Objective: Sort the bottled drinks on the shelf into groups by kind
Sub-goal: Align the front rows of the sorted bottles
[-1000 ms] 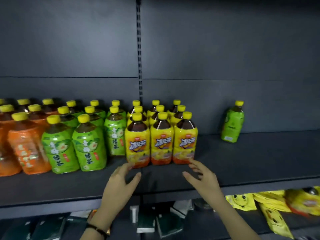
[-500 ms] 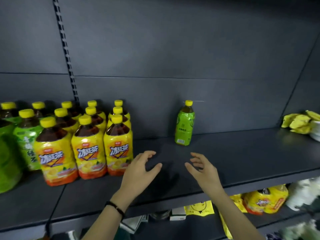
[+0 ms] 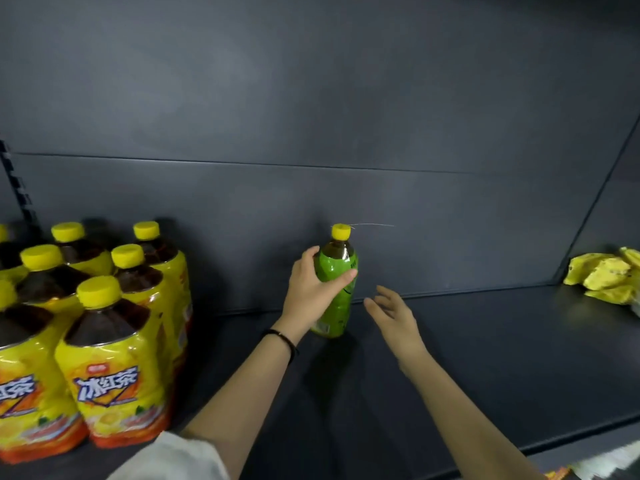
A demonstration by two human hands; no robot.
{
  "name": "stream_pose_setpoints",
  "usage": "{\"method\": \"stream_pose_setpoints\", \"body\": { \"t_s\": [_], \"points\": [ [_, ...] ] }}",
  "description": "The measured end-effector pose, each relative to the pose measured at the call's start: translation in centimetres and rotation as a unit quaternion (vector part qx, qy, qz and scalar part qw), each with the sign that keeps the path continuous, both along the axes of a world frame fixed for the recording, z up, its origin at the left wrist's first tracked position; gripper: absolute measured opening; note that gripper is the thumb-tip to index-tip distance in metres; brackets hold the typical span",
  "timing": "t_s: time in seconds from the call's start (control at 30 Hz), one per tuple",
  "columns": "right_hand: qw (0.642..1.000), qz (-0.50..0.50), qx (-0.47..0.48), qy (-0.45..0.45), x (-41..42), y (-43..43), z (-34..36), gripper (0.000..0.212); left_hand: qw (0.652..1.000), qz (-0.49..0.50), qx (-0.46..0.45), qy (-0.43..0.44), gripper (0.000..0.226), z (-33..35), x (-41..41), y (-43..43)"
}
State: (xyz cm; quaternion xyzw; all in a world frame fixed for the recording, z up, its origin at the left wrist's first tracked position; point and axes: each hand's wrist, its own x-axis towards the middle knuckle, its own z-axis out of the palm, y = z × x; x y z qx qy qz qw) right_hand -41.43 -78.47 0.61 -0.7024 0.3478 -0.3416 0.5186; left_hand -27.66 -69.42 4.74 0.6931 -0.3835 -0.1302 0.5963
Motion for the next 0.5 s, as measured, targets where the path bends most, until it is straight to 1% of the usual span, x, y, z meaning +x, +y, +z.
{"method": "stream_pose_setpoints", "body": {
  "t_s": [0.13, 0.2, 0.3, 0.4, 0.5],
  "points": [
    [0.996, 0.082, 0.038, -0.023, 1.8, -2.0, 0.7, 0.061, 0.998, 0.050, -0.006, -0.047, 0.075, -0.3, -0.5, -1.5],
    [0.990, 0.130, 0.050, -0.031, 2.5, -2.2, 1.1, 0.059, 0.995, 0.069, -0.001, -0.069, 0.073, -0.6, -0.2, -1.5],
    [0.981, 0.179, 0.061, -0.048, 2.8, -1.9, 1.0, 0.045, 0.998, 0.047, -0.003, -0.050, 0.071, -0.4, 0.7, -0.5],
    [0.981, 0.182, 0.058, -0.048, 2.3, -0.9, 0.3, 0.052, 1.000, -0.004, -0.024, -0.005, 0.066, -0.5, 0.9, 1.7],
    [0.979, 0.195, 0.048, -0.036, 1.4, 1.1, -0.3, 0.043, 0.999, -0.035, -0.040, 0.009, 0.067, -1.4, 0.0, 4.8]
  ]
}}
